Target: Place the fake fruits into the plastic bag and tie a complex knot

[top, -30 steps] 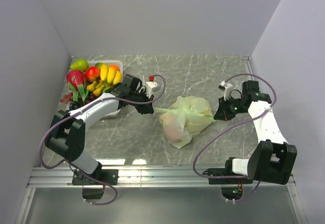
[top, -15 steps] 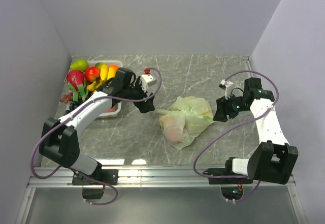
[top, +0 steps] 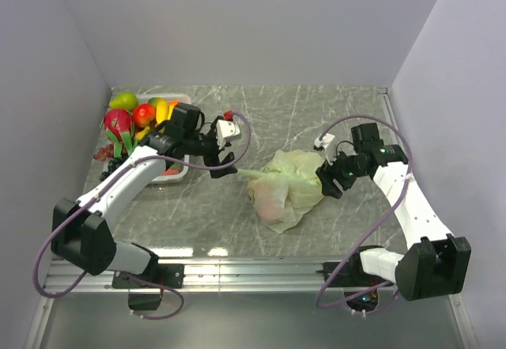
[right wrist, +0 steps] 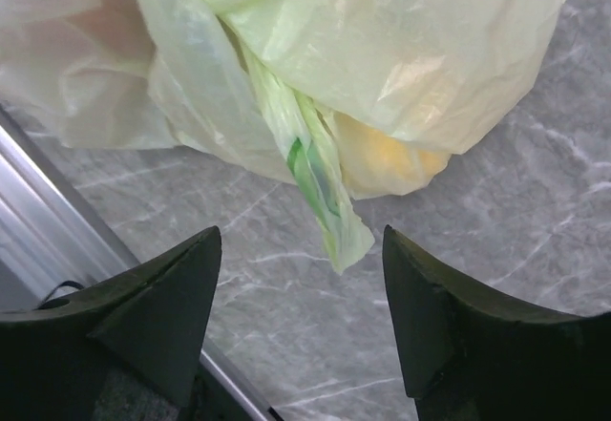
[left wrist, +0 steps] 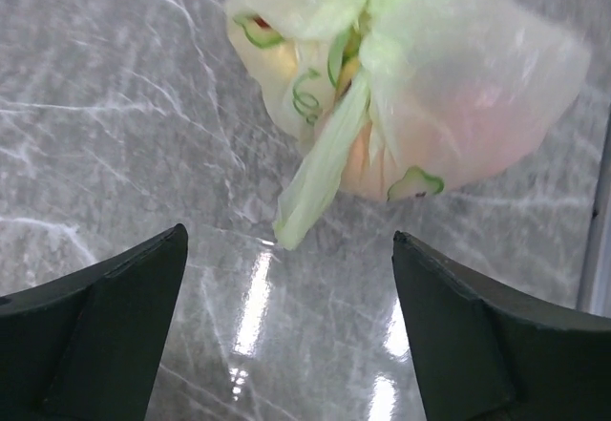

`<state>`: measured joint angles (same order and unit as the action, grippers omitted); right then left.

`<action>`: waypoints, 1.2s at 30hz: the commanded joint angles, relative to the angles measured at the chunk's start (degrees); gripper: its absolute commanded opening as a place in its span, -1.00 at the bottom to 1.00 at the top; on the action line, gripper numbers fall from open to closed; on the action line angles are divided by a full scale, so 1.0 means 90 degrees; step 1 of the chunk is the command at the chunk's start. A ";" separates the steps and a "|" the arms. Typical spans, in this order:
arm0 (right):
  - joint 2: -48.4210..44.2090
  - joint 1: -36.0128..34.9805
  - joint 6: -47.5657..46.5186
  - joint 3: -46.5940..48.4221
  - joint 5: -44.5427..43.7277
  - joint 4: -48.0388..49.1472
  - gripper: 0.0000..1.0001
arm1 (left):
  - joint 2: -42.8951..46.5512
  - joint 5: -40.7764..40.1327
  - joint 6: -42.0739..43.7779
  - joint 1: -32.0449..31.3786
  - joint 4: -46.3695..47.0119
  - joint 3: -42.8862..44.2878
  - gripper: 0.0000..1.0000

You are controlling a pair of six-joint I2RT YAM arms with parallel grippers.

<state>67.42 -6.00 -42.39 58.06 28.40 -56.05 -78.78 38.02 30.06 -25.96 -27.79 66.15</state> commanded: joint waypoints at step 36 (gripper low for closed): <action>-0.0186 0.1105 0.1761 -0.0309 -0.1534 0.1931 -1.00 | -0.0485 -0.2202 -0.2774 0.0881 0.0715 0.0287 -0.99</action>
<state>67.59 -2.28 -28.25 53.49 25.50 -36.60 -87.13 28.88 11.77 -24.69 -19.46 67.64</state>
